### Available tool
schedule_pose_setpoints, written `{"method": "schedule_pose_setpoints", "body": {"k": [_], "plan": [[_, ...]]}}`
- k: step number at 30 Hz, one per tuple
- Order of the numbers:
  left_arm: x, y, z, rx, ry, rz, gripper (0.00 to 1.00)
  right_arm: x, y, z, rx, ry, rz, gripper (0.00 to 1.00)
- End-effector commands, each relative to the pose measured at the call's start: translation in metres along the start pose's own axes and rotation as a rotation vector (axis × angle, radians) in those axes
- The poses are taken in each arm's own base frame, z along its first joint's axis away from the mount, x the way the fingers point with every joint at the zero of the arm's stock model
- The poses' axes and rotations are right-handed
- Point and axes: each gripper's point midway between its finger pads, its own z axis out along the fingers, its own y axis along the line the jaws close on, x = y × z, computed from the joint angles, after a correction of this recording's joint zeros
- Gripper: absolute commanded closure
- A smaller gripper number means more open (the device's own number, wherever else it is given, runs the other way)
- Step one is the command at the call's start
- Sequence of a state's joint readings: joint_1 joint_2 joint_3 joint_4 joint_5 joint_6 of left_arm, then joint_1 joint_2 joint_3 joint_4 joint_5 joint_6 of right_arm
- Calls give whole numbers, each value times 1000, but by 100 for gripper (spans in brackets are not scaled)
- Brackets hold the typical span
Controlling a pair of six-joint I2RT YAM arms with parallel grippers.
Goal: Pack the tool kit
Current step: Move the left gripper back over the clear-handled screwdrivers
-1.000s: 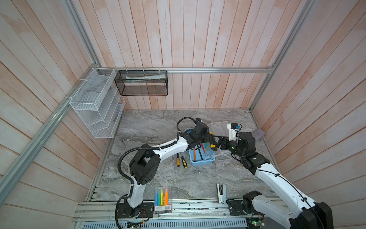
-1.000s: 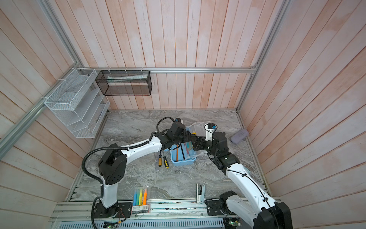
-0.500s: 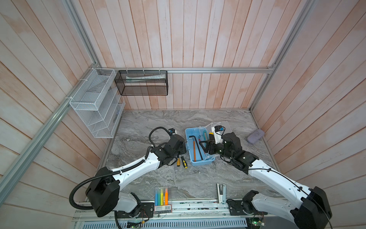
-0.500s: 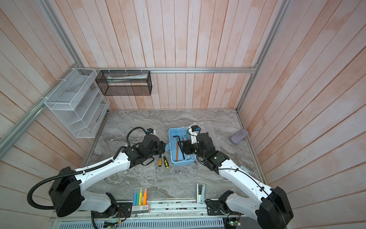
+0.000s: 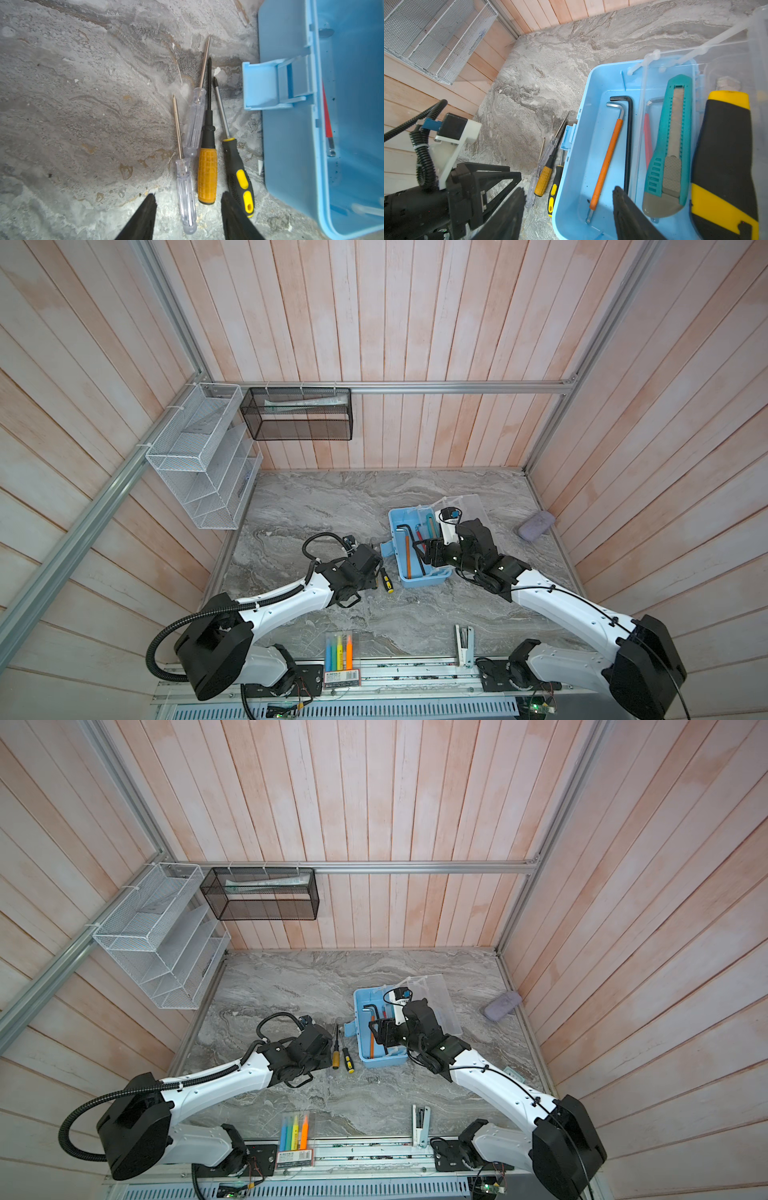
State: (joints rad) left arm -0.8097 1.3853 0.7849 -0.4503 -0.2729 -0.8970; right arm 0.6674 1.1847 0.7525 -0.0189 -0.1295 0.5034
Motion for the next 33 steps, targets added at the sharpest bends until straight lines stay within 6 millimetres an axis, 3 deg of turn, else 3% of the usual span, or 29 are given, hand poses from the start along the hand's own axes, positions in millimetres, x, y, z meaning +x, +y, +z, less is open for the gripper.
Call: {"method": "schedule_pose_setpoints", "body": {"k": [1,15,33], "plan": [[8,6,8,-23,8,-29,49,-3,6,1,2,-13,-21,37],[18,7,13,70,16,-87,49,25,50,20,10,82,-161,43],[24,15,36,-40,40,-68,56,30,46,28,9,82,-166,43]]}}
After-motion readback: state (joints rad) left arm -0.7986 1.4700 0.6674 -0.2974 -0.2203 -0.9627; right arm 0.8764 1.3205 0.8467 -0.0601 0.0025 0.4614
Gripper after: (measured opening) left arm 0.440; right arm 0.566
